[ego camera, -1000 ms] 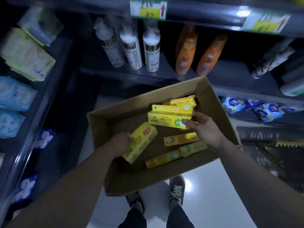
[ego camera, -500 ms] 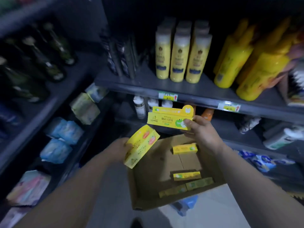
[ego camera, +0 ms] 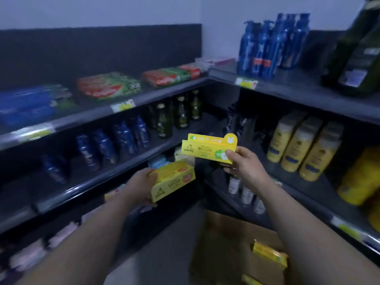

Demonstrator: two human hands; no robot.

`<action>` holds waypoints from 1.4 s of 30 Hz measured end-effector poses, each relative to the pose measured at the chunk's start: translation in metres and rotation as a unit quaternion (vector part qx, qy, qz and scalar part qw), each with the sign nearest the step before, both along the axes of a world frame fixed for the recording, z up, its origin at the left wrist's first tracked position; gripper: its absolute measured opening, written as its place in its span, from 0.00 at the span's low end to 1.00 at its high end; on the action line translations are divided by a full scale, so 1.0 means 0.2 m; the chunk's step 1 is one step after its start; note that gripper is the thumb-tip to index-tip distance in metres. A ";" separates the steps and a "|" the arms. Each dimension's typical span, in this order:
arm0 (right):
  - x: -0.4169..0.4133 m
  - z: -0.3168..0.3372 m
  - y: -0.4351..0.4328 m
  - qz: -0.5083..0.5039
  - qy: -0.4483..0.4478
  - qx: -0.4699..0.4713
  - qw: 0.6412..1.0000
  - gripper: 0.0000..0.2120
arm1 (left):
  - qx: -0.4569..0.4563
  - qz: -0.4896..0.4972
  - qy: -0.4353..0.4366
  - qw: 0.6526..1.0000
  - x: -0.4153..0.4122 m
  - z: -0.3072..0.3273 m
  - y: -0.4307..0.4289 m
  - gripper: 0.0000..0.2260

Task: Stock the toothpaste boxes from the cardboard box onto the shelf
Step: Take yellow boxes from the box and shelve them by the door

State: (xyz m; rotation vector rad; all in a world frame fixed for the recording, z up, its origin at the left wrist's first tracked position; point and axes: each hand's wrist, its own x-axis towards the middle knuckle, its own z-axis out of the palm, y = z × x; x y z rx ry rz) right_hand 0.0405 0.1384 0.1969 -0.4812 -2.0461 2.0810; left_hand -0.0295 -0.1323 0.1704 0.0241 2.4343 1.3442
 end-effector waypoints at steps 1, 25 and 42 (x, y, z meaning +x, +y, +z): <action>-0.03 0.04 -0.07 0.022 0.006 0.005 1.000 0.07 | 0.012 0.026 0.005 1.000 0.03 0.04 -0.09 0.08; -0.44 0.60 -2.30 0.345 0.127 -0.021 0.930 0.04 | 0.098 0.438 0.170 0.877 0.67 0.55 -2.24 0.06; -0.44 0.72 -3.72 0.416 0.160 -0.034 0.895 0.06 | 0.234 0.562 0.204 0.766 1.03 0.69 -3.45 0.14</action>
